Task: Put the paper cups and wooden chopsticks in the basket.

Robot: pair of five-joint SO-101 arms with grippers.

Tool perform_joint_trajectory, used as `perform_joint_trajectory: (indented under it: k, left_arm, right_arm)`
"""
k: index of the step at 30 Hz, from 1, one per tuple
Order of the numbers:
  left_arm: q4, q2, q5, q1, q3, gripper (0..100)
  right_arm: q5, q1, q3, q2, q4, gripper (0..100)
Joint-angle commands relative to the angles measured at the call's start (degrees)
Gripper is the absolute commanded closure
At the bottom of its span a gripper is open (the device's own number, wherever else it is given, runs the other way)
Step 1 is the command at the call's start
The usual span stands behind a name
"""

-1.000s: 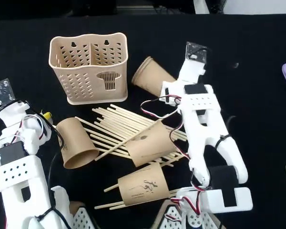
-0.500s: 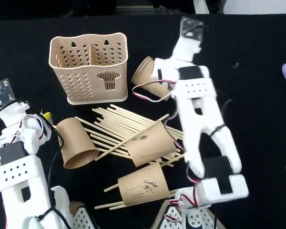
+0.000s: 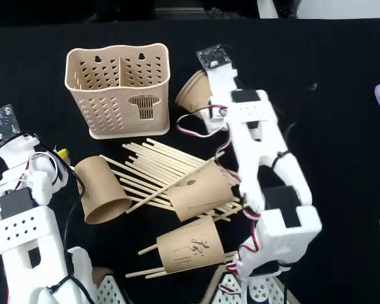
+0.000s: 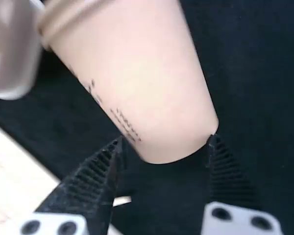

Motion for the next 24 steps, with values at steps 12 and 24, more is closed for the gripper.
perform_joint_trajectory:
  k: [12, 24]
  left_arm:
    - [-0.4, -1.1, 0.2, 0.4, -1.0, 76]
    - [-0.8, -1.1, 0.2, 0.4, -0.7, 76]
  right_arm:
    - [4.5, 19.2, -8.5, -1.2, -3.6, 74.7]
    - [-33.2, 7.5, -36.9, 10.1, -3.6, 74.8]
